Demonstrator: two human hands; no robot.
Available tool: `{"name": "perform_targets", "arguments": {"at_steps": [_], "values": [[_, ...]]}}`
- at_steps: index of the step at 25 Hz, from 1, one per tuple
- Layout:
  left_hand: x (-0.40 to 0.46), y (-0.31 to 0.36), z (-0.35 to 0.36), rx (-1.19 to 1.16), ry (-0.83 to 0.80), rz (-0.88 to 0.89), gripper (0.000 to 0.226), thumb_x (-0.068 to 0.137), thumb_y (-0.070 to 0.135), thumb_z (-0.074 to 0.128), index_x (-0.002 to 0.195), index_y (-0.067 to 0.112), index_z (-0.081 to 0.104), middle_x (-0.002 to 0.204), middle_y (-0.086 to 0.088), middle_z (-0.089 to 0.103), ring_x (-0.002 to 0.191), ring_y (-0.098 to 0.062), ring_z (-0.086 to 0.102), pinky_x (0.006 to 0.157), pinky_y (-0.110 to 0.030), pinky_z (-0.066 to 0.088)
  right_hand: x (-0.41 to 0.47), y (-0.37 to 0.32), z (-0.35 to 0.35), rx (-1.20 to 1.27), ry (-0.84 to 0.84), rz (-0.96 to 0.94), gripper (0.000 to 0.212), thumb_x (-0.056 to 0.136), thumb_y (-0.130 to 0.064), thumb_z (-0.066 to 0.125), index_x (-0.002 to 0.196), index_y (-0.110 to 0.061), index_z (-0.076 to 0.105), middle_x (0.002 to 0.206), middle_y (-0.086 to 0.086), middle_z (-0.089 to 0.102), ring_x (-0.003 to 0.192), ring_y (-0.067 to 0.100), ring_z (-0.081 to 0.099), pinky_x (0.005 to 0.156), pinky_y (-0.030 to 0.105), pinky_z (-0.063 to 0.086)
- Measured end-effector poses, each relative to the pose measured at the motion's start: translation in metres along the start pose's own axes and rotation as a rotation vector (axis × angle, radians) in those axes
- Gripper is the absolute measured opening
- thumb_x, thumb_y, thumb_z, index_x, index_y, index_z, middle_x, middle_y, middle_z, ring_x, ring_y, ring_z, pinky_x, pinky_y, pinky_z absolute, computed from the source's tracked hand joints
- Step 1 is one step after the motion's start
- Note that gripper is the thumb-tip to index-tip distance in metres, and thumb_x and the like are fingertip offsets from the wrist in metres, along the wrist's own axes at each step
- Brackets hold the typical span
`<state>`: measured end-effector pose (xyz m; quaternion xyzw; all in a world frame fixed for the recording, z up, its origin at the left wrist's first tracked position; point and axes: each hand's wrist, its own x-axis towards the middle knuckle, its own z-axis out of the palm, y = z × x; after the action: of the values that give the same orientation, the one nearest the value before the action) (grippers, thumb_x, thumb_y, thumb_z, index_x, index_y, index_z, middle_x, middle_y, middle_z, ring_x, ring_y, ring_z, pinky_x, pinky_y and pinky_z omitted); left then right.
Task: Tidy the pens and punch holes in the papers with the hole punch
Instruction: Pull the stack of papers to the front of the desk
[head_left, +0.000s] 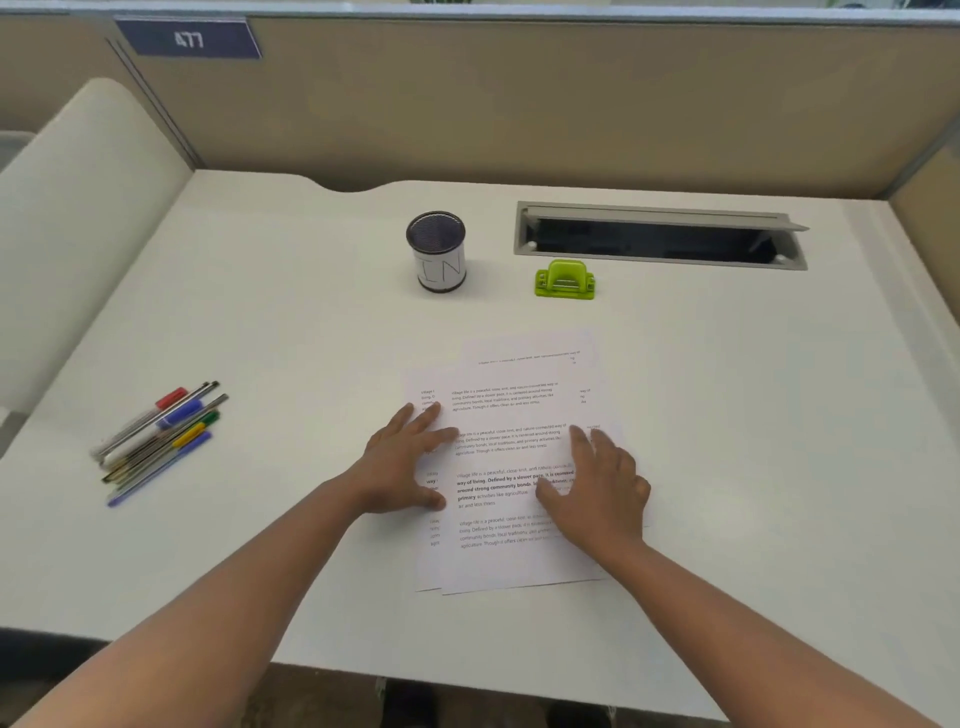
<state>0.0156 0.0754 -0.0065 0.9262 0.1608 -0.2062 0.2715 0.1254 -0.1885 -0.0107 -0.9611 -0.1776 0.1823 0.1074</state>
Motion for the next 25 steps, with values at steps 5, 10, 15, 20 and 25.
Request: {"name": "perform_targets", "arguments": {"at_steps": [5, 10, 15, 20, 25], "values": [[-0.01, 0.025, 0.008, -0.421, 0.325, -0.363, 0.099, 0.081, 0.046, 0.077, 0.159, 0.022, 0.021, 0.165, -0.002, 0.017, 0.151, -0.028, 0.013, 0.12, -0.048, 0.022, 0.037, 0.011, -0.037, 0.473, 0.048, 0.233, 0.075, 0.082, -0.036, 0.072, 0.145, -0.009, 0.041, 0.148, 0.011, 0.045, 0.13, 0.034, 0.044, 0.097, 0.043, 0.042], [-0.007, 0.044, 0.011, -0.914, 0.338, -0.528, 0.028, 0.083, 0.023, 0.065, 0.107, 0.016, 0.054, 0.134, -0.008, 0.048, 0.115, -0.033, 0.056, 0.095, -0.05, 0.054, 0.045, 0.002, -0.052, 0.753, 0.027, 0.345, 0.051, 0.081, -0.02, 0.072, 0.122, 0.002, 0.052, 0.105, 0.008, 0.061, 0.093, 0.031, 0.058, 0.08, 0.039, 0.05], [-0.004, 0.059, 0.019, -0.775, 0.325, -0.481, 0.032, 0.084, 0.027, 0.066, 0.11, 0.016, 0.051, 0.132, -0.004, 0.041, 0.115, -0.028, 0.052, 0.093, -0.042, 0.051, 0.039, -0.014, -0.047, 0.782, -0.073, 0.285, 0.055, 0.078, -0.014, 0.074, 0.123, 0.008, 0.051, 0.119, 0.014, 0.062, 0.101, 0.032, 0.066, 0.088, 0.042, 0.052], [-0.002, 0.057, 0.036, -0.426, 0.373, -0.392, 0.046, 0.081, 0.027, 0.072, 0.116, 0.015, 0.045, 0.131, -0.006, 0.033, 0.114, -0.028, 0.044, 0.093, -0.035, 0.043, 0.046, -0.021, -0.046, 0.882, -0.188, 0.328, 0.037, 0.078, -0.008, 0.075, 0.107, 0.004, 0.056, 0.071, 0.003, 0.05, 0.062, 0.019, 0.051, 0.058, 0.029, 0.044], [0.001, 0.055, 0.039, -0.359, 0.39, -0.374, 0.049, 0.078, 0.025, 0.074, 0.114, 0.014, 0.043, 0.127, -0.005, 0.033, 0.109, -0.028, 0.043, 0.089, -0.034, 0.043, 0.046, -0.026, -0.044, 0.851, -0.208, 0.309, 0.03, 0.078, -0.012, 0.078, 0.092, -0.016, 0.051, 0.097, 0.003, 0.059, 0.075, 0.019, 0.06, 0.061, 0.03, 0.049]]}}
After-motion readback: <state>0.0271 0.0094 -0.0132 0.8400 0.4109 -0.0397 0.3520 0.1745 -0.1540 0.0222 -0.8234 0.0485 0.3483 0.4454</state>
